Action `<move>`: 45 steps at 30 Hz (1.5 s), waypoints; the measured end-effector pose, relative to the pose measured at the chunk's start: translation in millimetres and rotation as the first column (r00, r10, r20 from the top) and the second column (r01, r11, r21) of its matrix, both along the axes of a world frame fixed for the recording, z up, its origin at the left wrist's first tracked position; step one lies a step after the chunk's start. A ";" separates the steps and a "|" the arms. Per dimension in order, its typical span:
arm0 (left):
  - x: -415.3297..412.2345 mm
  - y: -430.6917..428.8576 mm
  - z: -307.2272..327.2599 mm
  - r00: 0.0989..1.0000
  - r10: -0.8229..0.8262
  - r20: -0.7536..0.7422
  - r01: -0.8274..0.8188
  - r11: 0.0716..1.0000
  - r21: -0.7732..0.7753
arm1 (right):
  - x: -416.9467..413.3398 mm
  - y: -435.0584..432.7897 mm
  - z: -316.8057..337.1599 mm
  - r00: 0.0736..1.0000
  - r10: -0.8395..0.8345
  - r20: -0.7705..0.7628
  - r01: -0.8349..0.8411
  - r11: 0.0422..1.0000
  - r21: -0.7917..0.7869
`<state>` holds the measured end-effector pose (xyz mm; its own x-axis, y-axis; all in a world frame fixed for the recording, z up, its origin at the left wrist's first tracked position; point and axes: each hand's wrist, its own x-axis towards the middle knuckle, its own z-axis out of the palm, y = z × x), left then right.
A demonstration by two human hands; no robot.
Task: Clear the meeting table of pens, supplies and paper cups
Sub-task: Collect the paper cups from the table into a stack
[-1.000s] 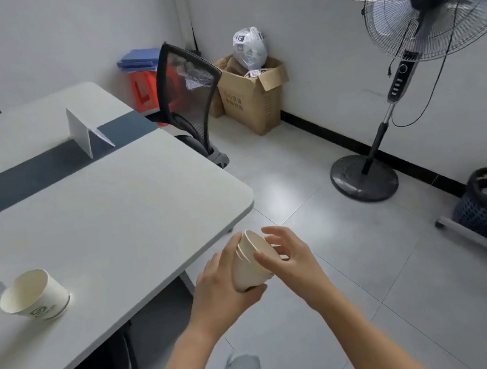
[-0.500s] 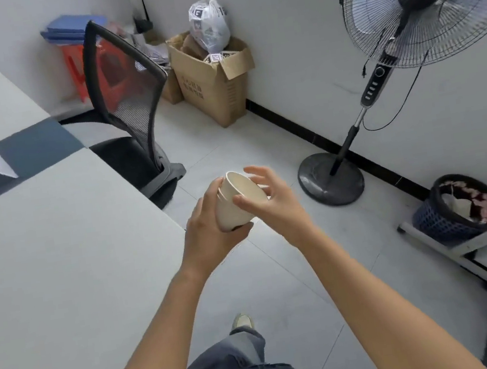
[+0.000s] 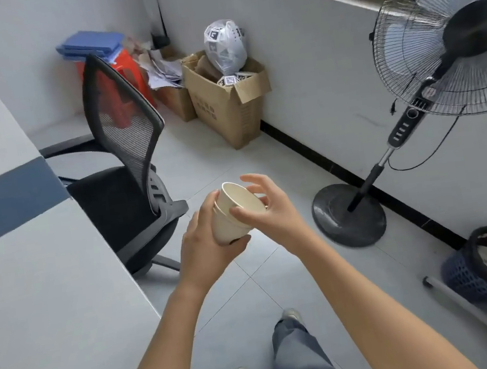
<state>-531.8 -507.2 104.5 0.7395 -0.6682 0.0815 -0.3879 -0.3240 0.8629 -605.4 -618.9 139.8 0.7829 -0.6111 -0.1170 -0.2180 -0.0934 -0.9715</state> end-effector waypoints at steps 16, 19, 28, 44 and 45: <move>40.0 -106.7 11.4 0.890 0.457 -0.001 -0.456 0.888 -0.057 | 100.3 -130.6 11.0 0.842 0.539 0.016 -0.537 0.842 -0.053; 50.2 -97.1 11.7 0.827 0.561 -0.027 -0.562 0.826 -0.048 | 127.7 -121.6 7.6 0.775 0.632 0.014 -0.630 0.774 -0.061; 121.8 -62.1 3.2 0.626 0.779 -0.040 -0.780 0.623 -0.057 | 237.9 -76.6 4.8 0.561 0.825 -0.074 -0.821 0.542 -0.179; 321.0 8.4 -14.8 0.327 0.941 -0.085 -0.937 0.335 0.100 | 503.2 3.1 8.1 0.324 0.929 -0.181 -0.946 0.317 -0.071; 325.2 9.9 -18.2 0.278 0.954 -0.112 -0.949 0.291 0.124 | 517.9 4.2 5.4 0.326 0.927 -0.184 -0.945 0.319 -0.069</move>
<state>-206.6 -497.3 86.3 0.8519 0.5167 -0.0852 0.3298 -0.4030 0.8537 -87.5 -614.7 145.2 0.8335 0.5081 -0.2170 0.0220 -0.4230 -0.9059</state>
